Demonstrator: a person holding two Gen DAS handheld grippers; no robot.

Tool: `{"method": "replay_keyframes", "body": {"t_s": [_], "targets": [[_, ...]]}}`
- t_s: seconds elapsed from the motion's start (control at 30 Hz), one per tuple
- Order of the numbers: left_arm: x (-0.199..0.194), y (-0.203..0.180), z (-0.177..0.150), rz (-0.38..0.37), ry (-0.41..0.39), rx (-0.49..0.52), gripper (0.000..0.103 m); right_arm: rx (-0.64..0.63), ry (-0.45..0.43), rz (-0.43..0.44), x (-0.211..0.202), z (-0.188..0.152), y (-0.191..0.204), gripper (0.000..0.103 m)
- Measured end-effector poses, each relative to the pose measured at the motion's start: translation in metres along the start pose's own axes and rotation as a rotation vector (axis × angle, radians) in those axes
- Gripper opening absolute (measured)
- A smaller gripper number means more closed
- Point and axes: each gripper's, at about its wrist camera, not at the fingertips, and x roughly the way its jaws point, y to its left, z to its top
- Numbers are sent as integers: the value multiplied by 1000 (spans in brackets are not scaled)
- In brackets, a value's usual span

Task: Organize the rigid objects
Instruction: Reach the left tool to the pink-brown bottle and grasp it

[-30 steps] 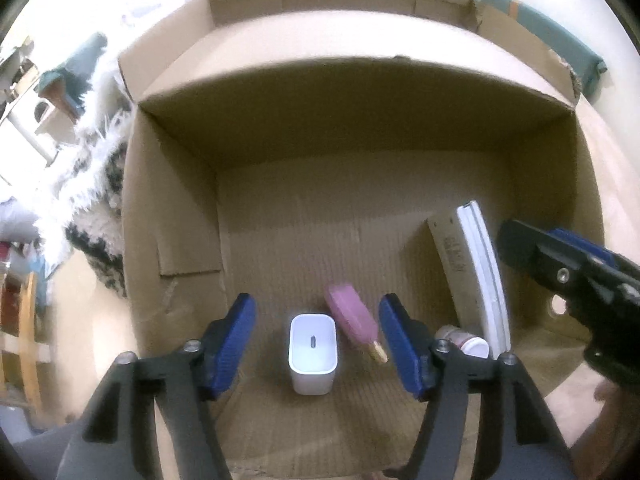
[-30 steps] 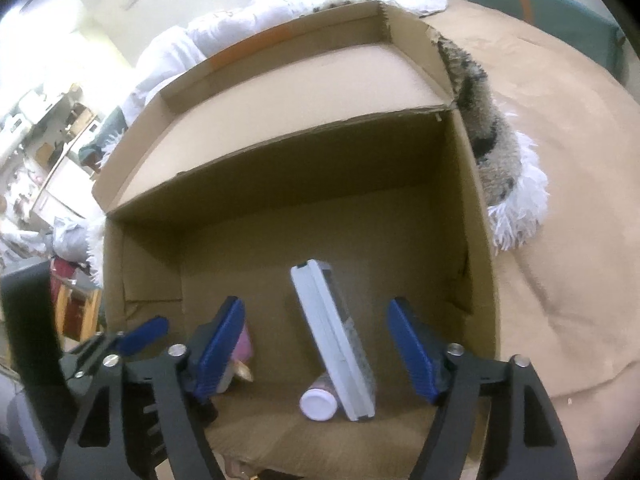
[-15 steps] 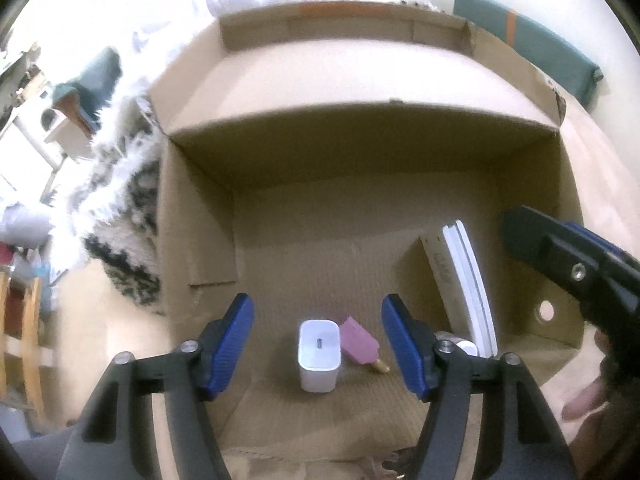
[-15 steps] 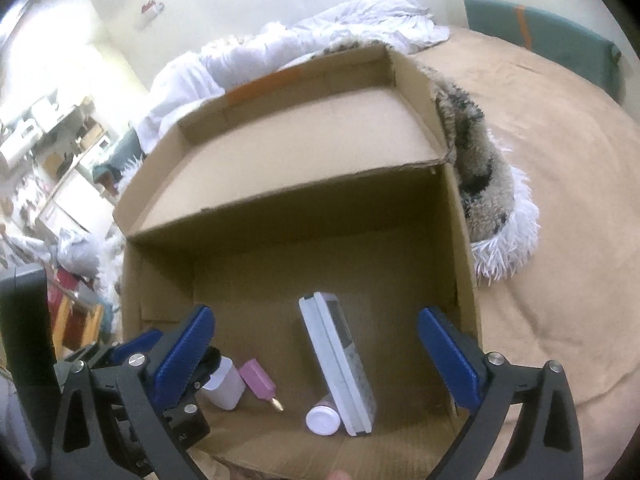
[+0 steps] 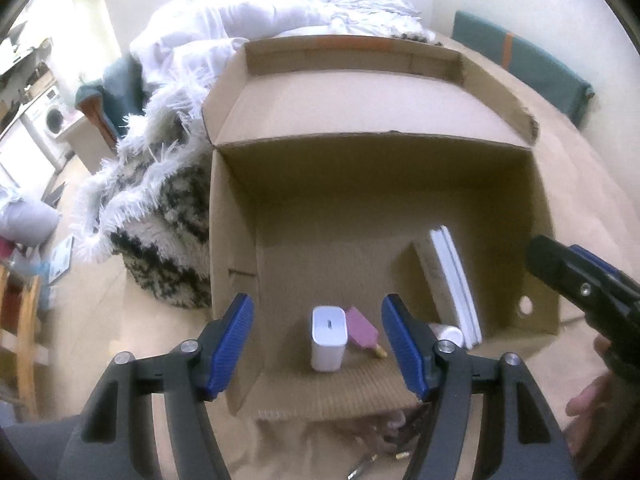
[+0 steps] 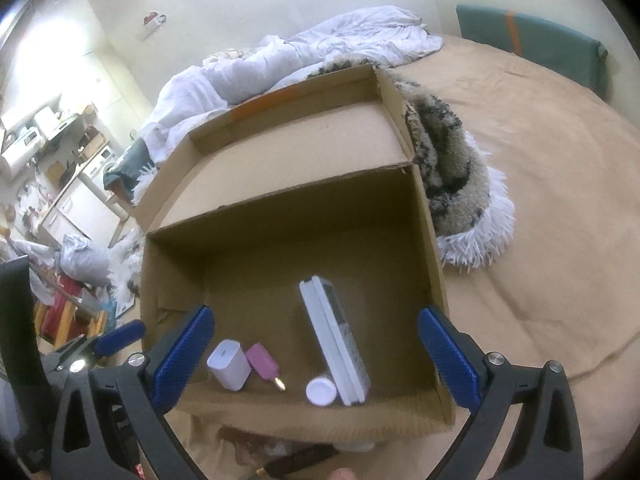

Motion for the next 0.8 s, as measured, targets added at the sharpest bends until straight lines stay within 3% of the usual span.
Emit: {"method": "replay_keyframes", "body": {"t_s": [0.43, 0.8], "targets": [[-31, 23, -39, 25, -23, -40, 64, 6, 9, -3, -37, -49, 5, 103], [-25, 44, -73, -5, 91, -138, 64, 84, 143, -67, -30, -82, -7, 103]]}}
